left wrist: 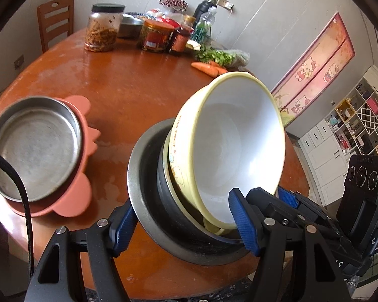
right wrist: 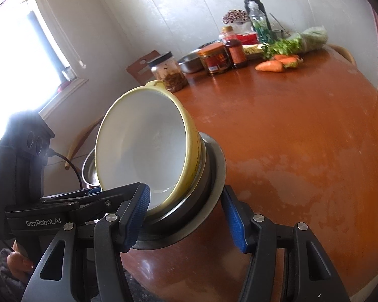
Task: Organize plates and bowls
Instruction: 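Carry the nested basin stack over the pans on the orange plate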
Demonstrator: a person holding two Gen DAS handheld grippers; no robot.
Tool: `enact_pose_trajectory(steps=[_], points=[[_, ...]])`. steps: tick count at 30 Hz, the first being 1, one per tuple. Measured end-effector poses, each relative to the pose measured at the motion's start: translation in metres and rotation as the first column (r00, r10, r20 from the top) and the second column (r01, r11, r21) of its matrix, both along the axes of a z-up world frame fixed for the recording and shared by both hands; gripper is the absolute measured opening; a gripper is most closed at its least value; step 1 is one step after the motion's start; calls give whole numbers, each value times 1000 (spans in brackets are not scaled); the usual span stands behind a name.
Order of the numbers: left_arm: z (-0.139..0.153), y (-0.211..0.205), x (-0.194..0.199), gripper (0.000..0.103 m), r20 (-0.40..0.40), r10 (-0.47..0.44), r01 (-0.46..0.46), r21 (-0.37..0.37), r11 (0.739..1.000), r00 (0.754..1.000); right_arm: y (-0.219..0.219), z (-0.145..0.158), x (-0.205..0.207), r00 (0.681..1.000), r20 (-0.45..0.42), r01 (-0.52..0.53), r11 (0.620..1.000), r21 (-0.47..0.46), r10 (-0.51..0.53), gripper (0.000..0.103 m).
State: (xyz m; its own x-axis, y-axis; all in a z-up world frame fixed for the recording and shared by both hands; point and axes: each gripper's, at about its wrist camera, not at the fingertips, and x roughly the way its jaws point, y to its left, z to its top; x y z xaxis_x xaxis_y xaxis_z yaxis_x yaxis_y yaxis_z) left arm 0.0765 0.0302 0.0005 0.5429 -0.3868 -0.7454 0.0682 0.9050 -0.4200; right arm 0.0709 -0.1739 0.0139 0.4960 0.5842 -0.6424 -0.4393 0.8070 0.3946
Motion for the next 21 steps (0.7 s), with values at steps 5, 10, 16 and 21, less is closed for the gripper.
enact_pose_trajectory(steps=[5,10,16,21], points=[[14,21,-6,69,30,39,-39,5,999,999,20,12,3,999,22,-36,999,3,36,61],[25,48,-12,69,53,89,-90,8,996,995,49,23,7,996,44,-82,997,7,82,61],[33,82,-16,69,66,145,-146,20,989,987,85,30,15,989,57,-139,990,14,138,61],[32,109,-17,69,63,187,-188,22,982,980,114,29,24,982,50,-182,983,13,181,61]])
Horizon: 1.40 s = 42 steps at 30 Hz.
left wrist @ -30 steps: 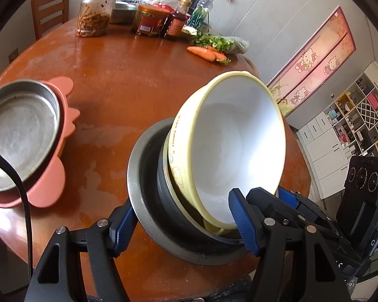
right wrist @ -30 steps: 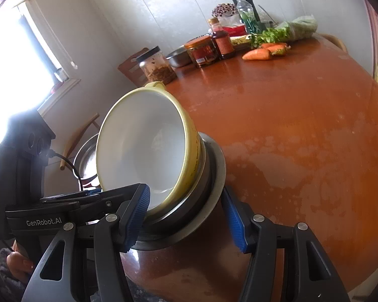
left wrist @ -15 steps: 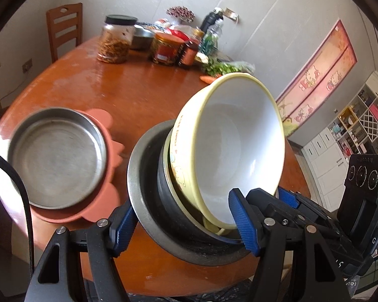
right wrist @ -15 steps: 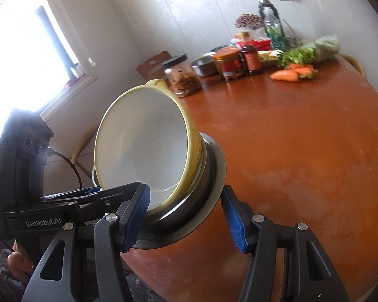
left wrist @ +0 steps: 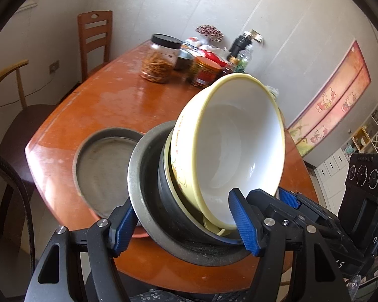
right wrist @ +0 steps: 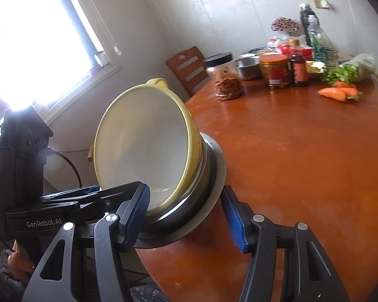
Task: Organize plates and bowls
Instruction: 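Carry the nested basin stack over the pans on the orange plate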
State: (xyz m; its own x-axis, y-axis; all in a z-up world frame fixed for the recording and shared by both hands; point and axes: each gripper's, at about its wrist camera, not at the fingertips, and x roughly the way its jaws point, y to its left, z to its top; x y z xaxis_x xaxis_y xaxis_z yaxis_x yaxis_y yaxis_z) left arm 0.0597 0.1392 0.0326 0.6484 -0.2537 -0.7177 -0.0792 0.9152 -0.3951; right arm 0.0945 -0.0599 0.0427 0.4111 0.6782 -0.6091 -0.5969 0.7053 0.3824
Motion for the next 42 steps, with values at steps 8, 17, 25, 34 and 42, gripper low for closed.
enact_pose_trajectory(steps=[8,17,25,34,42], points=[[-2,30,-2,69,-3,51,-51,-10,999,999,42,-2,14,998,-3,-59,998,-18,59,61],[-13,47,4,69,-35,80,-80,1,997,996,68,-16,25,995,-32,-92,995,-28,91,61],[-22,54,17,69,-62,84,-83,26,996,995,76,-29,37,993,-65,-100,994,-42,98,61],[-27,53,27,69,-73,78,-75,41,996,994,78,-36,43,992,-80,-99,994,-52,95,61],[-32,48,34,68,-90,69,-65,48,997,994,75,-41,46,992,-93,-94,994,-58,88,61]])
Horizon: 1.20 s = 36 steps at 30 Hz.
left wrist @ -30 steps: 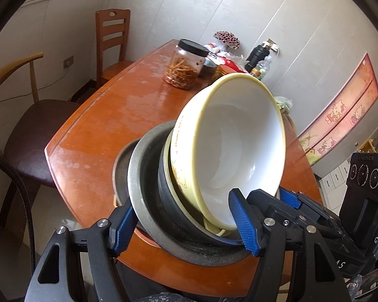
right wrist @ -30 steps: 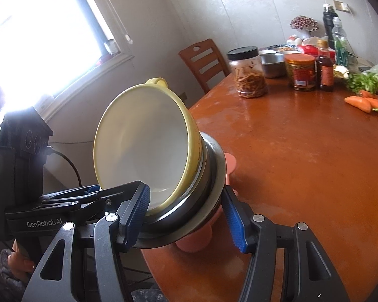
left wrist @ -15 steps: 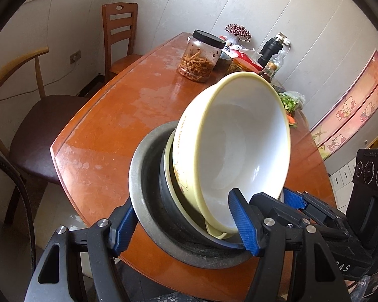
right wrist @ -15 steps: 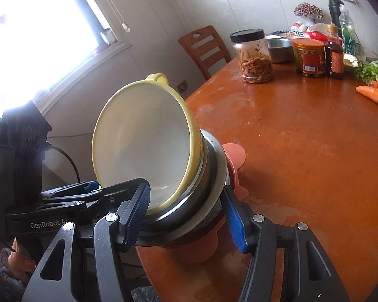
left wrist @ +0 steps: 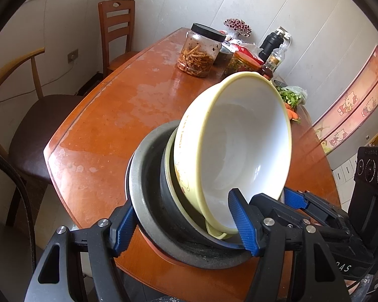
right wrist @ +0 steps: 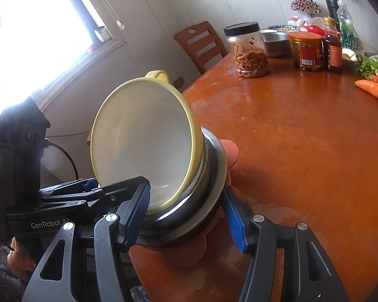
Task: Organize plates and bowls
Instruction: 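Carry the nested basin stack over the pans on the orange plate, then lower the basin stack onto the pans on the orange plate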
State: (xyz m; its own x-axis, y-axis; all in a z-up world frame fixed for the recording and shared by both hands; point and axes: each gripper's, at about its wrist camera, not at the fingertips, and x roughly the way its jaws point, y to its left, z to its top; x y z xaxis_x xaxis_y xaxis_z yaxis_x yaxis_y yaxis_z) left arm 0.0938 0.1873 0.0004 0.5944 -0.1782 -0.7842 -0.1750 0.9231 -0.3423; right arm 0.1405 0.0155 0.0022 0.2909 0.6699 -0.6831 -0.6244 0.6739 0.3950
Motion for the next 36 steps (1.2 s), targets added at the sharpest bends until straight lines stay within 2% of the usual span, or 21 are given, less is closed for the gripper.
enact_pose_trajectory(steps=[22,30,36], points=[[-1,-7,2,68,-8,-2,2,30,1000,1000,-3,-7,4,1000,-9,1,1000,-3,-1,61],[1,-8,1,68,-3,2,-2,65,998,1000,-4,1,-2,999,42,-8,1000,-5,8,62],[0,-7,0,68,-2,3,-3,62,998,1000,-3,3,-8,998,66,-15,1000,-23,16,62]])
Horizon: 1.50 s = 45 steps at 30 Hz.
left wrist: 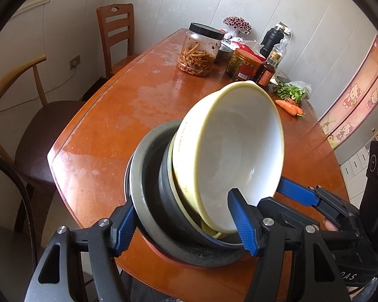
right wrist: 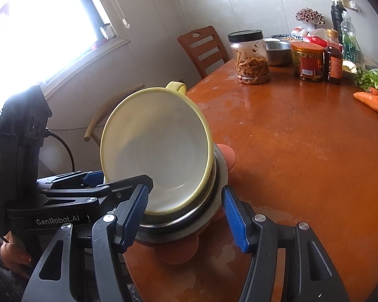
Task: Organize plates and bowls
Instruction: 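Lower the basin stack onto the pans on the orange plate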
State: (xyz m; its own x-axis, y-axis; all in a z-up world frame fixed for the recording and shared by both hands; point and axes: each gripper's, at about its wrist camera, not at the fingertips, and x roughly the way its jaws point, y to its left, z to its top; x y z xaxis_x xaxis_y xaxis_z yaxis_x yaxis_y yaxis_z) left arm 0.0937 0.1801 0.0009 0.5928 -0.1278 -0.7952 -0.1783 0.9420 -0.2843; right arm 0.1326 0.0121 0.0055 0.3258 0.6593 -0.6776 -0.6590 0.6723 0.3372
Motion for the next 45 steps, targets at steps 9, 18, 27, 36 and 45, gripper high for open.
enact_pose_trajectory(steps=[9,18,27,36,45], points=[[3,-4,-3,68,0,4,-4,16,1000,1000,-6,6,-7,1000,16,12,1000,1,-12,69],[9,-6,-12,68,13,19,-19,40,999,1000,-9,10,-16,999,36,10,1000,-3,-10,70],[17,-8,-22,69,35,27,-29,57,998,999,-13,16,-25,998,62,9,1000,-5,-9,70],[29,-9,-38,70,81,27,-33,70,997,996,-13,21,-38,996,93,3,1000,-7,-2,73],[34,-10,-50,71,96,34,-42,89,995,995,-11,25,-51,992,128,-3,1000,-18,5,74]])
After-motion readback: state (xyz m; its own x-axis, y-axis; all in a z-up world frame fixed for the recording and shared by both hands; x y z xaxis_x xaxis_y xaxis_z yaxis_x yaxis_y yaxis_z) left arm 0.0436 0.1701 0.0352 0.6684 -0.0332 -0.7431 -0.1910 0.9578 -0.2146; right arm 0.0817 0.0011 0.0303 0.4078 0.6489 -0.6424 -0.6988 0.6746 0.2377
